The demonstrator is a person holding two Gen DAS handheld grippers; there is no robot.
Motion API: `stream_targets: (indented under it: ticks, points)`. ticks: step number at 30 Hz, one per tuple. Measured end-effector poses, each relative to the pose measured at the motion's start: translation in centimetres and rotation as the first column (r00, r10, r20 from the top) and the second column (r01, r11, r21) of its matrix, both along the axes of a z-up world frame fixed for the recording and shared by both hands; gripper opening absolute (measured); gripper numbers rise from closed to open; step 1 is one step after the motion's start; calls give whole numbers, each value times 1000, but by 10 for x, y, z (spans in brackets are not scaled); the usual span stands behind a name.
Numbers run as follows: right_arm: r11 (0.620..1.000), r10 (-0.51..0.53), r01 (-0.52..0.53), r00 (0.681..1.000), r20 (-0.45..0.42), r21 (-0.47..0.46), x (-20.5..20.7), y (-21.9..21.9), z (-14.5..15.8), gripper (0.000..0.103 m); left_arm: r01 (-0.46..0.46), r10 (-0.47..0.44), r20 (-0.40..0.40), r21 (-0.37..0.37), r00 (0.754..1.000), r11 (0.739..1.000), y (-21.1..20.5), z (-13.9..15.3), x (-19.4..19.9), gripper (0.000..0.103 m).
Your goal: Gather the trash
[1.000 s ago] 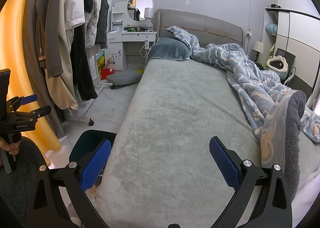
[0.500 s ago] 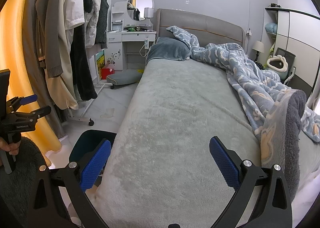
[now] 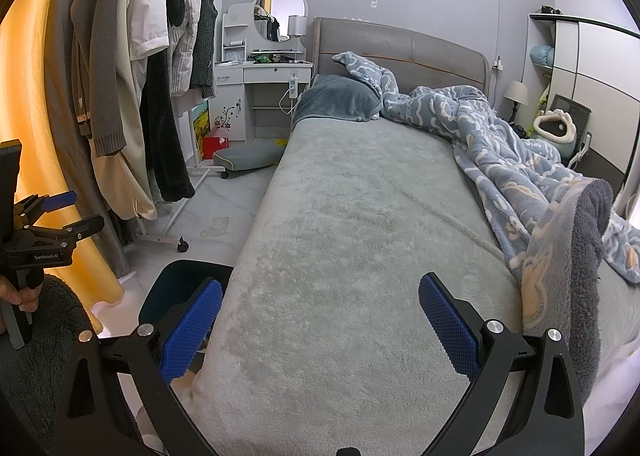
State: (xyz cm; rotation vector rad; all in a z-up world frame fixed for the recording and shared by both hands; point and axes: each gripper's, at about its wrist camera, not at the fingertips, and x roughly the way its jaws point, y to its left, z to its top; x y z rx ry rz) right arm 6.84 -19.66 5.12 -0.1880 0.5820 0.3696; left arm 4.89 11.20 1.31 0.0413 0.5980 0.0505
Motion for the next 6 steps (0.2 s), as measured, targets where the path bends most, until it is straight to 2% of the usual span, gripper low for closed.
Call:
stream_targets:
  ticks: [6]
  points:
    - [1000, 0, 0, 1000, -1, 1, 0, -1, 0, 100, -3, 3, 0, -2, 1000, 1000, 3, 0, 1, 100]
